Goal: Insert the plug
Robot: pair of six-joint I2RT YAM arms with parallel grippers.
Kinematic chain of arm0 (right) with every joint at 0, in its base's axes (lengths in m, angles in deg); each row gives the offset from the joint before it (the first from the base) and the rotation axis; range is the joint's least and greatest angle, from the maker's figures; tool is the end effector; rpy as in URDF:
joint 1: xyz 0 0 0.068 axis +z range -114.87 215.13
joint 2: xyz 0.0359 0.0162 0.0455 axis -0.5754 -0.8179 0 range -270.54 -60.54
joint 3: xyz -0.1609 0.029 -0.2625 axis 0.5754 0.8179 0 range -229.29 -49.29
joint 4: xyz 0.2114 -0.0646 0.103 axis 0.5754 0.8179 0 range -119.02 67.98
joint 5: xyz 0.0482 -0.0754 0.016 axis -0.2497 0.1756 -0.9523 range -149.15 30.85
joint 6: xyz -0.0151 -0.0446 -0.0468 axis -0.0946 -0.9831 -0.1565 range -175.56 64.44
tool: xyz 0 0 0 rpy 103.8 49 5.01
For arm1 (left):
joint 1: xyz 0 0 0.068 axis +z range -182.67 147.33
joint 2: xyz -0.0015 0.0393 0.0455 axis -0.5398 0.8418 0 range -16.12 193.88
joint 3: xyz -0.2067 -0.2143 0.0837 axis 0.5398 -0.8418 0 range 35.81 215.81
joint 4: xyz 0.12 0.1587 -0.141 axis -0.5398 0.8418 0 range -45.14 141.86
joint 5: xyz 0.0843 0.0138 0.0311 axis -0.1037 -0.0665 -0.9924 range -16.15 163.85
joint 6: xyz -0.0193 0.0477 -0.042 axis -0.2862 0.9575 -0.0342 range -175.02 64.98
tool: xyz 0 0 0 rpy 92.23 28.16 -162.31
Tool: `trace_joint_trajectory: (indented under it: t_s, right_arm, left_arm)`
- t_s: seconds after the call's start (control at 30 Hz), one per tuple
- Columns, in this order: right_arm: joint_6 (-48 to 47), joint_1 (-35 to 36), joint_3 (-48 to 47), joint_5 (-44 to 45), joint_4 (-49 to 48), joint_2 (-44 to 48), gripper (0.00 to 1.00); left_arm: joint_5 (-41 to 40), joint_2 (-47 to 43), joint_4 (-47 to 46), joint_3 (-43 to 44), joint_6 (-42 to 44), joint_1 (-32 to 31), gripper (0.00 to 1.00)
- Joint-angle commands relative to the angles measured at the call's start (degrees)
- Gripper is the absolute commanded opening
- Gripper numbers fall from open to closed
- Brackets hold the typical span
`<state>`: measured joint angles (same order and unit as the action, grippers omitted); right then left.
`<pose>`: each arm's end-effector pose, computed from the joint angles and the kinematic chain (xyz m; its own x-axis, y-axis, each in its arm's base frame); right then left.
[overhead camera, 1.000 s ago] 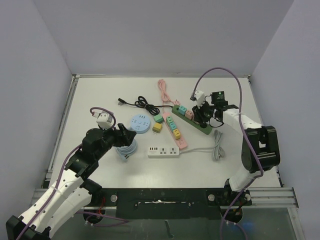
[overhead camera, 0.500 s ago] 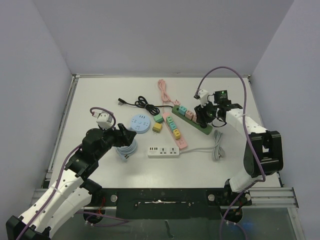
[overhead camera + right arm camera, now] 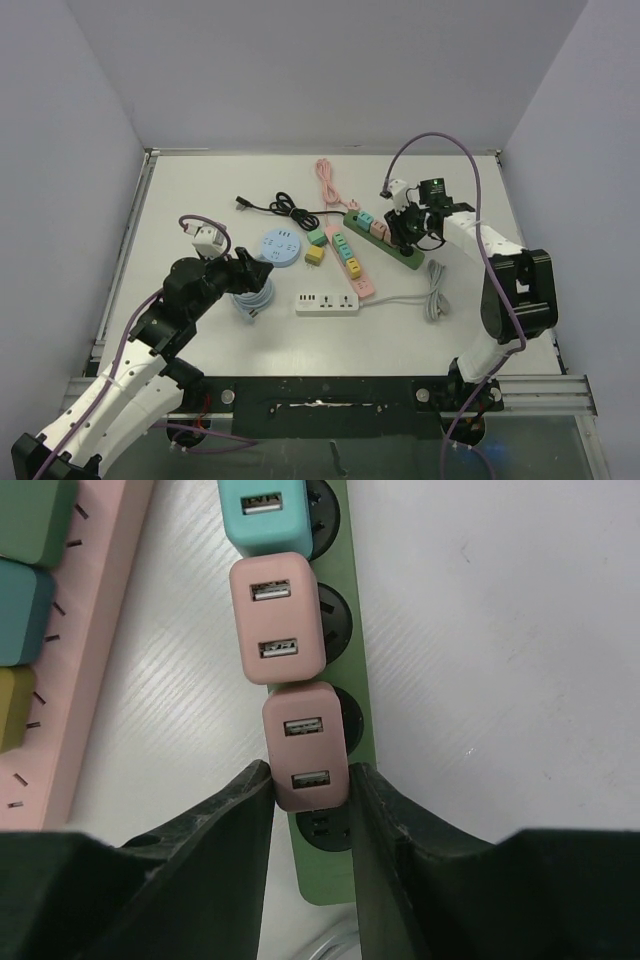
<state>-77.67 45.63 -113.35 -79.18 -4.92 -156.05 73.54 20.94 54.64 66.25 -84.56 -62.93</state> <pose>0.3340 0.0801 0.2451 -0.6150 -0.4738 -0.6303 -0.6404 0.7665 0.0488 0.1145 -0.0664 0.2930 -0.4584 -0.3033 -0.8354 0.3143 0.8239 -0.4716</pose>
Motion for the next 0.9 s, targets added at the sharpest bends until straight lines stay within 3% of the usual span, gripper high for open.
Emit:
trace_joint_trajectory:
  t_s: [0.0, 0.3, 0.57, 0.87]
  right_arm:
    - [-0.3, 0.56, -2.94, 2.41, -0.66, -2.88, 0.32]
    - [-1.91, 0.7, -3.87, 4.32, 0.38, -5.97, 0.32]
    - [-3.17, 1.47, -3.85, 8.67, 1.14, -10.11, 0.01]
    - [-3.98, 3.95, -1.32, 20.96, -0.03, -17.92, 0.0]
  left_arm:
    - [0.68, -1.12, -4.16, 0.0, 0.36, 0.29, 0.73]
    - [0.21, -1.1, -3.91, -0.2, 0.1, 0.29, 0.73]
    - [0.16, -1.03, -3.63, -0.11, 0.23, 0.29, 0.73]
    - [-1.08, -1.24, -3.1, -0.27, 0.27, 0.3, 0.73]
